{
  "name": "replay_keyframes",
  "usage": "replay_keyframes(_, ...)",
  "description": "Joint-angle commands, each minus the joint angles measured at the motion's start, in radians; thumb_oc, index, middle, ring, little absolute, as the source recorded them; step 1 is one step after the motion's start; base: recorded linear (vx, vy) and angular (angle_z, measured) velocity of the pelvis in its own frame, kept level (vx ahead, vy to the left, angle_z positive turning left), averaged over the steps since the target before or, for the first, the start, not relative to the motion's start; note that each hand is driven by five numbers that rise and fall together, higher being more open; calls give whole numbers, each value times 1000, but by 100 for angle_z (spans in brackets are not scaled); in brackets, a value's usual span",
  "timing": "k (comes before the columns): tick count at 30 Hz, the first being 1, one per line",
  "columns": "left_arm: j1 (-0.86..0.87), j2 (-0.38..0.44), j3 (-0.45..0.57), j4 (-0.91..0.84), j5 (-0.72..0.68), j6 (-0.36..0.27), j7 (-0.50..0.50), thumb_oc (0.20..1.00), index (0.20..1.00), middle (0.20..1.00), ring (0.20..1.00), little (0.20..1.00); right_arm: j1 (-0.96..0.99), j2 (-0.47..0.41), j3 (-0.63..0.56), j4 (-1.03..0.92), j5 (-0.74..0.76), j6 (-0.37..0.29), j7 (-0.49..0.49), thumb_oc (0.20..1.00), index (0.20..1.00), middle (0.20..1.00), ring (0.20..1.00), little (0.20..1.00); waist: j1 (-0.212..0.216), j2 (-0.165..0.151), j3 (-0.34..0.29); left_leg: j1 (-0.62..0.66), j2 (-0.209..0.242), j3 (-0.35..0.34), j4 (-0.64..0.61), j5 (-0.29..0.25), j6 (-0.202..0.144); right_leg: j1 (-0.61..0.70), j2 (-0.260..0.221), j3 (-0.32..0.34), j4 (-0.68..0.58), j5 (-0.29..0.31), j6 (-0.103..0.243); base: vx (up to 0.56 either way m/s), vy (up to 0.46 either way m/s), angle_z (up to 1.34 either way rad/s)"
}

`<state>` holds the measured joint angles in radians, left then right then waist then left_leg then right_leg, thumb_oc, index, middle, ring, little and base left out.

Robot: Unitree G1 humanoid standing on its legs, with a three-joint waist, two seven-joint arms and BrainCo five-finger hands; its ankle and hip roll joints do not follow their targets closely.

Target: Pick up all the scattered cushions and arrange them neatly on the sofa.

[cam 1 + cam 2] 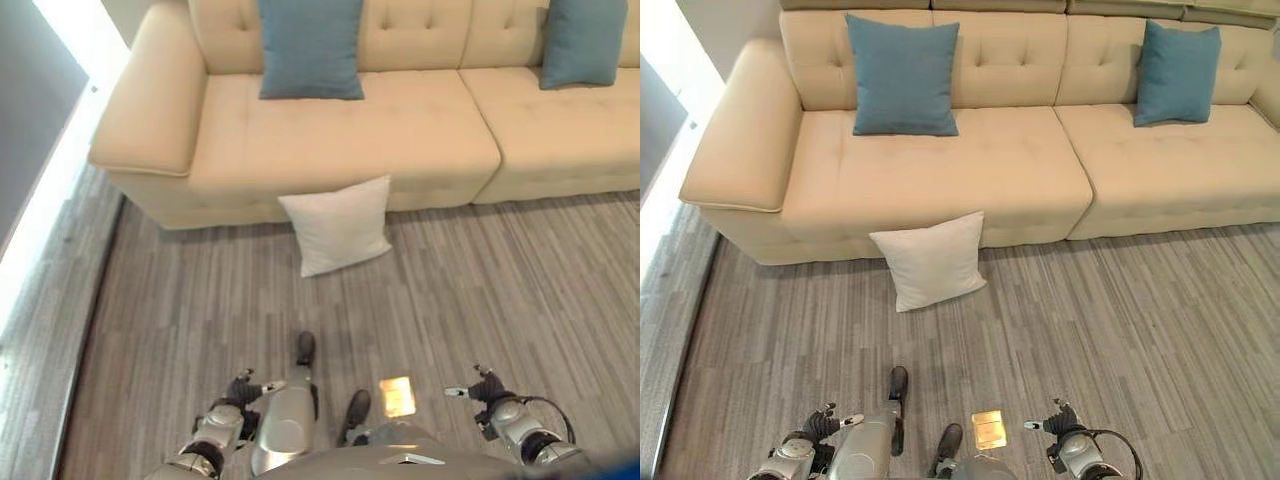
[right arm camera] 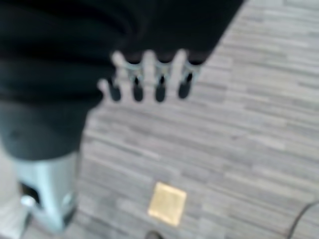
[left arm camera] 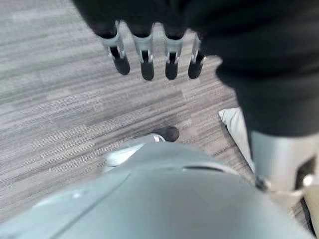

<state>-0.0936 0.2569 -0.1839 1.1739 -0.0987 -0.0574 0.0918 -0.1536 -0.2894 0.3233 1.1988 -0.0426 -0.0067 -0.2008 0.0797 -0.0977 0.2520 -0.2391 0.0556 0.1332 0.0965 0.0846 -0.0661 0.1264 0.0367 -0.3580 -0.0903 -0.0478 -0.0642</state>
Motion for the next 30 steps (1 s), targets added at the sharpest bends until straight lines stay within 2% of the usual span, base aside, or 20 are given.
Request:
replay_keyframes(1, -9, 30, -10, 1, -11, -9, -1, 1000, 1000, 1000, 1000, 1000, 5, -21, 2, -26, 8, -6, -1, 1000, 1000, 1000, 1000, 1000, 43, -4, -15, 51, -20, -14, 75, -107, 46, -8, -87, 62, 108, -72, 114, 204, 147, -37)
replay_keyframes(4, -8, 40, -3, -7, -13, -9, -6, 1000, 1000, 1000, 1000, 1000, 3, -12, 3, -36, 1, -8, 9, 1000, 1000, 1000, 1000, 1000, 61, -16, -31, 81, -36, -2, 88, -154, 76, -11, -124, 68, 183, -88, 139, 229, 224, -16)
replay_keyframes(5, -7, 53, -3, -26, -17, -10, -4, 1000, 1000, 1000, 1000, 1000, 0, -9, 2, -56, -7, -5, 18, 1000, 1000, 1000, 1000, 1000, 59, -10, -21, 137, -54, 3, 87, -194, 115, -79, -181, 75, 369, -26, 182, 206, 265, -23)
replay_keyframes(6, -7, 53, -3, -26, -17, -10, -4, 1000, 1000, 1000, 1000, 1000, 0, -9, 2, -56, -7, -5, 18, 1000, 1000, 1000, 1000, 1000, 60, -11, -21, 137, -54, 4, 86, -194, 115, -80, -181, 76, 370, -27, 182, 160, 262, -26)
replay_keyframes(7, -10, 60, -5, -35, -16, -10, 0, 1000, 1000, 1000, 1000, 1000, -6, -8, 5, -68, -8, -5, 18, 1000, 1000, 1000, 1000, 1000, 50, -6, -14, 148, -58, 4, 82, -195, 126, -115, -192, 85, 442, 19, 192, 86, 180, -1)
replay_keyframes(8, -11, 68, -5, -40, -17, -12, 5, 1000, 1000, 1000, 1000, 1000, -10, -8, 5, -90, -5, -6, 19, 1000, 1000, 1000, 1000, 1000, 34, 13, -4, 181, -59, -3, 63, -204, 139, -183, -197, 102, 543, 36, 194, 199, 243, 16)
replay_keyframes(9, -9, 67, -3, -38, -22, -13, 8, 1000, 1000, 1000, 1000, 1000, -12, -8, 8, -95, -10, -4, 19, 1000, 1000, 1000, 1000, 1000, 21, 26, -2, 218, -63, -13, 36, -212, 142, -237, -199, 102, 530, 36, 182, 240, 178, 23)
replay_keyframes(11, -12, 62, -2, -36, -22, -14, 9, 1000, 1000, 1000, 1000, 1000, -16, -12, 9, -95, -12, -2, 19, 1000, 1000, 1000, 1000, 1000, 1, 30, 3, 255, -78, -39, 11, -218, 141, -264, -171, 124, 449, 23, 173, 227, 28, 7)
replay_keyframes(14, -19, 54, -6, -23, -20, -18, 11, 1000, 1000, 1000, 1000, 1000, -25, -17, 13, -99, -16, 3, 18, 1000, 1000, 1000, 1000, 1000, -27, 26, 14, 295, -101, -83, -12, -231, 136, -306, -137, 195, 292, 58, 185, 212, -45, 35)
replay_keyframes(16, -21, 50, -6, -14, -18, -22, 13, 1000, 1000, 1000, 1000, 1000, -25, -22, 13, -100, -22, 4, 17, 1000, 1000, 1000, 1000, 1000, -40, 23, 15, 314, -110, -112, -22, -236, 134, -335, -119, 230, 257, 88, 195, 258, -128, 61)
replay_keyframes(17, -20, 41, -7, 7, -8, -26, 16, 1000, 1000, 1000, 1000, 1000, -15, -24, 13, -95, -22, -3, 16, 1000, 1000, 1000, 1000, 1000, -40, 11, -2, 322, -114, -124, -18, -254, 123, -285, -122, 221, 191, 90, 183, 253, -157, 89)
replay_keyframes(20, -13, 34, -6, 6, -12, -25, 11, 1000, 1000, 1000, 1000, 1000, -7, -27, 11, -88, -20, -5, 18, 1000, 1000, 1000, 1000, 1000, -43, 11, -19, 329, -99, -139, -17, -261, 106, -261, -109, 220, 174, 82, 169, 227, -178, 76)
replay_keyframes(22, -18, 28, -13, 11, -10, -26, 8, 1000, 1000, 1000, 1000, 1000, -1, -29, 7, -86, -7, -15, 16, 1000, 1000, 1000, 1000, 1000, -50, 8, -25, 312, -81, -135, 9, -266, 78, -235, -106, 201, 152, 71, 156, 136, -173, 41)
replay_keyframes(25, -31, 27, -25, -4, -14, -22, 6, 1000, 1000, 1000, 1000, 1000, 3, -39, 0, -91, 8, -22, 12, 1000, 1000, 1000, 1000, 1000, -57, -6, -14, 236, -49, -120, 159, -256, 41, -201, -106, 168, 131, 56, 130, 96, -176, 28)
replay_keyframes(26, -36, 26, -27, -9, -18, -23, 7, 1000, 1000, 1000, 1000, 1000, 1, -43, -1, -93, 14, -25, 8, 1000, 1000, 1000, 1000, 1000, -58, -11, -7, 203, -38, -111, 215, -245, 38, -192, -107, 160, 126, 51, 122, 46, -127, 50)
replay_keyframes(28, -42, 26, -29, -18, -30, -21, 6, 1000, 1000, 1000, 1000, 1000, 1, -48, -6, -88, 28, -20, 9, 1000, 1000, 1000, 1000, 1000, -61, -15, 2, 164, -20, -77, 248, -240, 44, -172, -108, 142, 113, 37, 111, 42, -79, 46)
replay_keyframes(30, -47, 24, -38, -11, -23, -19, 5, 1000, 1000, 1000, 1000, 1000, 2, -53, -11, -86, 34, -20, 7, 1000, 1000, 1000, 1000, 1000, -63, -17, 1, 138, -20, -46, 207, -249, 54, -158, -113, 127, 102, 25, 110, 57, -11, 44)
